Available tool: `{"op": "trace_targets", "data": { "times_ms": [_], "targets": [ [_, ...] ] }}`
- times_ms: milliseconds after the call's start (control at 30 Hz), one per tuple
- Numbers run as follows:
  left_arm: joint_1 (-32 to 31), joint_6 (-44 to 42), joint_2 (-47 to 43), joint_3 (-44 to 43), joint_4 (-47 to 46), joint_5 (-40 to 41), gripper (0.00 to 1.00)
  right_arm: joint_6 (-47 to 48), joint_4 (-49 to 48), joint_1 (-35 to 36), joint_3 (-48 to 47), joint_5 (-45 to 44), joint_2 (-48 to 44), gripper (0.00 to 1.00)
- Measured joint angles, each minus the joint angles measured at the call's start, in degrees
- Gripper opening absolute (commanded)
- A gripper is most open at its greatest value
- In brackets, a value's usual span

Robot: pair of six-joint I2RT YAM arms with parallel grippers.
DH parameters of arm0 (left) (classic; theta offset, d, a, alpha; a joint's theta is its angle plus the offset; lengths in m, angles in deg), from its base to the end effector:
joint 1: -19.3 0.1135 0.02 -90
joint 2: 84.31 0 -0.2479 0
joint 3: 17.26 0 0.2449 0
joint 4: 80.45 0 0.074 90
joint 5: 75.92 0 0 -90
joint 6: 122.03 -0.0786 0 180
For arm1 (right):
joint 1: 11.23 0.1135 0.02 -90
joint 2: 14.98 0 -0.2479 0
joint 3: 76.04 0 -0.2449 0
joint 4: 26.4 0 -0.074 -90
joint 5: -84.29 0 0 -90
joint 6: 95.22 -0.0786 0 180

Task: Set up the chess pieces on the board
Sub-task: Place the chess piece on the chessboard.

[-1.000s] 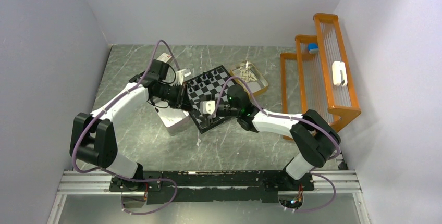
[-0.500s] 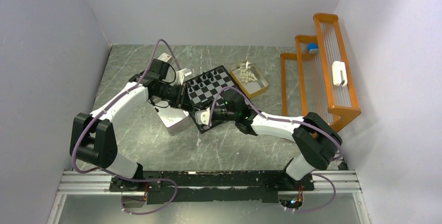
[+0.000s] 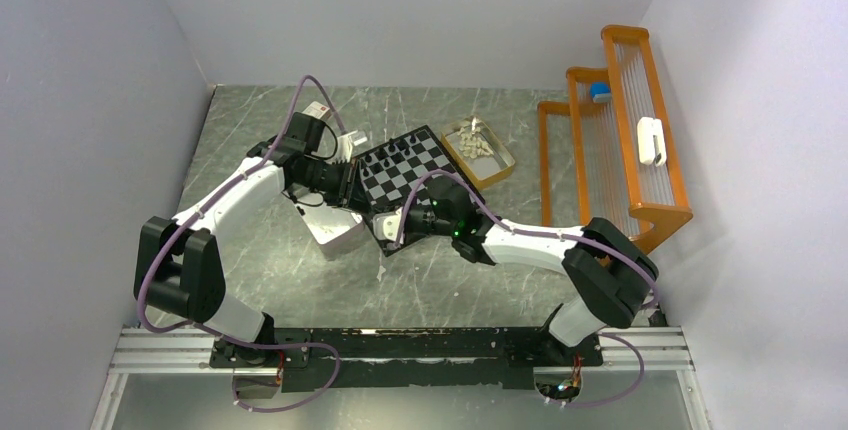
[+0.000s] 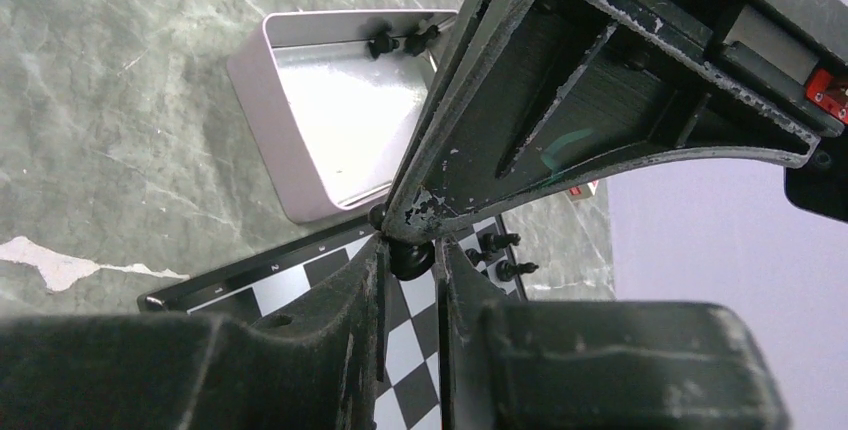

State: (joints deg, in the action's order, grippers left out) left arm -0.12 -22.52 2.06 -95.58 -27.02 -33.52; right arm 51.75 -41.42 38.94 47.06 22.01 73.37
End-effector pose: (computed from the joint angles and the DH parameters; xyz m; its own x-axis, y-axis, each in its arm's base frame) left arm 0.2706 -0.1570 0.2150 -0.9093 0.2024 -0.3637 0.4122 0.5598 -0.7188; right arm 0.2022 0.2995 0.1929 0.7108 -0.3065 -0.6331 -0.6782 -0.0598 -0.7324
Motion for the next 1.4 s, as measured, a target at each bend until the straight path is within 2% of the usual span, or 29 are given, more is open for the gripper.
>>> {"op": "trace_targets", "data": {
  "times_ms": [500,700,867,1133,1300,1400],
  "targets": [
    [0.1,4.3,-1.0,0.0,-3.1,2.1,0.35,-13.1,-8.2,0.1,1.1,-4.7,2.6,0.18],
    [0.1,6.1,-3.9,0.0,-5.8,4.6,0.34,-20.6,-13.9,-0.5,1.2,-7.0,3.6,0.18],
    [0.1,7.9,-4.1,0.6,-9.2,5.6,0.3,-28.1,-17.7,-1.7,1.7,-8.3,4.6,0.18],
    [0.1,9.8,-4.3,0.9,-12.9,7.5,0.26,-36.0,-20.8,-2.8,2.0,-9.4,5.8,0.19],
    [-0.1,10.7,-4.3,0.9,-14.8,7.6,0.28,-38.9,-21.2,-2.9,2.0,-9.6,6.8,0.19],
    [-0.3,10.8,-4.3,0.9,-15.4,8.5,0.34,-40.5,-21.7,-3.0,2.0,-9.7,7.4,0.19]
  ]
}}
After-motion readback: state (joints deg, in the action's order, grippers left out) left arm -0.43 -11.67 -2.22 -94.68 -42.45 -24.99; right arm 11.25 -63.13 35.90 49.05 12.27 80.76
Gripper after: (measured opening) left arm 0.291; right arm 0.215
